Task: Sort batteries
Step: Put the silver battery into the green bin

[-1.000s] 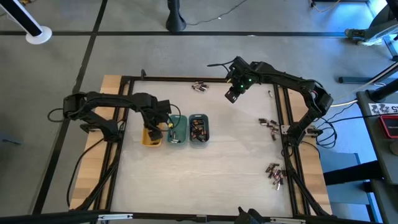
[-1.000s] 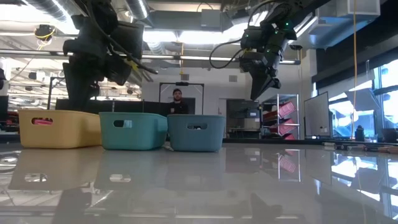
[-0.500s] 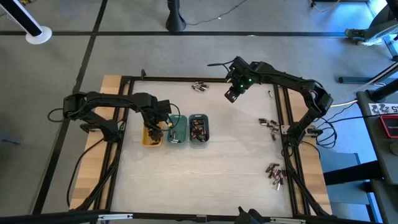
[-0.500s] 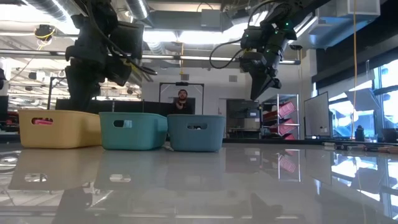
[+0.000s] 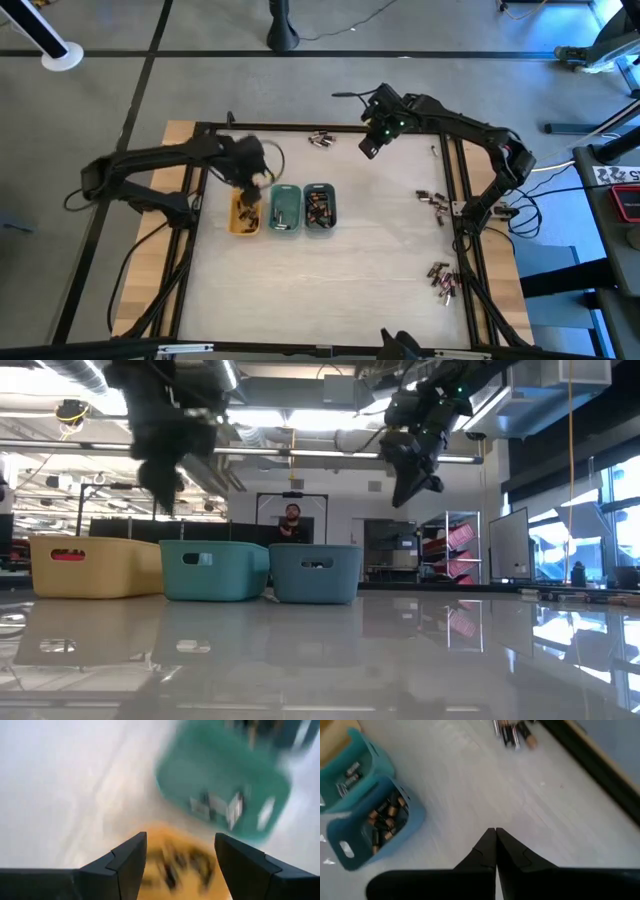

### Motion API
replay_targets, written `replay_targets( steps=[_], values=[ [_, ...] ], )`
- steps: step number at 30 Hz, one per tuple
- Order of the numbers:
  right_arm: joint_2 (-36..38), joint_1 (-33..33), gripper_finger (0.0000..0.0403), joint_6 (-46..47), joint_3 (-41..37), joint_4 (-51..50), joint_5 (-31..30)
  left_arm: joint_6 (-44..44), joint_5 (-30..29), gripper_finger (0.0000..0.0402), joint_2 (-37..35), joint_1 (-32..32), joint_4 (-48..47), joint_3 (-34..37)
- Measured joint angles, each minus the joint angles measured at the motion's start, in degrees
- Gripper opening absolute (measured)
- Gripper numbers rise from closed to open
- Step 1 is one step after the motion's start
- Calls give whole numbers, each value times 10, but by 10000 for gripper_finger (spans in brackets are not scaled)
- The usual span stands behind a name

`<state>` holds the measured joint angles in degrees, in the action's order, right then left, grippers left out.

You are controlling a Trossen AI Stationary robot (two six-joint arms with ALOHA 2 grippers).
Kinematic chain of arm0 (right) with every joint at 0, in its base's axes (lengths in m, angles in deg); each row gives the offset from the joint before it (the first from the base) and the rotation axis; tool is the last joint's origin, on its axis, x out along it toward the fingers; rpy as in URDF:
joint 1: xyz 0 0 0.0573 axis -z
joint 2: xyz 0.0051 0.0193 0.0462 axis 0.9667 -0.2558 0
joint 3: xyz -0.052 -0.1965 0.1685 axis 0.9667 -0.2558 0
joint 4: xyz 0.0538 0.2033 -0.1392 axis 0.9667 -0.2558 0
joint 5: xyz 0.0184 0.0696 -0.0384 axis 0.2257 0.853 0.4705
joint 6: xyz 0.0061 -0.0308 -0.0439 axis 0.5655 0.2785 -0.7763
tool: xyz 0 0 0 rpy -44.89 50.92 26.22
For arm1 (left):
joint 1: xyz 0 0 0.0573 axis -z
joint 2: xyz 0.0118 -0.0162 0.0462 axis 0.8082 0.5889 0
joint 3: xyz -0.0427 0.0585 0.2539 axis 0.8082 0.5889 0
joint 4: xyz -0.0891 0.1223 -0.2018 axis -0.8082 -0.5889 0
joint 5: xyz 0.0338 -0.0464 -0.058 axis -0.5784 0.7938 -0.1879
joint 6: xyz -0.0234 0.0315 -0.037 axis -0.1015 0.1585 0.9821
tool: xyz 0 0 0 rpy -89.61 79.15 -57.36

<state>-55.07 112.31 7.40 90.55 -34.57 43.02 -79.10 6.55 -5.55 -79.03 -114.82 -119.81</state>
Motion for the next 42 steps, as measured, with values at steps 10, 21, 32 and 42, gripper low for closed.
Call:
replay_targets(
  steps=[10,21,32,42],
  values=[
    [0,0,4,3,16,53,-56,95,-5,224,-10,-106,412,-1],
    [0,0,128,2,16,59,-92,103,30,206,8,-161,474,-1],
    [0,0,172,-4,16,101,-114,96,88,122,9,-229,466,24],
    [-31,25,173,46,16,194,-85,96,110,104,9,-229,511,27]
  ],
)
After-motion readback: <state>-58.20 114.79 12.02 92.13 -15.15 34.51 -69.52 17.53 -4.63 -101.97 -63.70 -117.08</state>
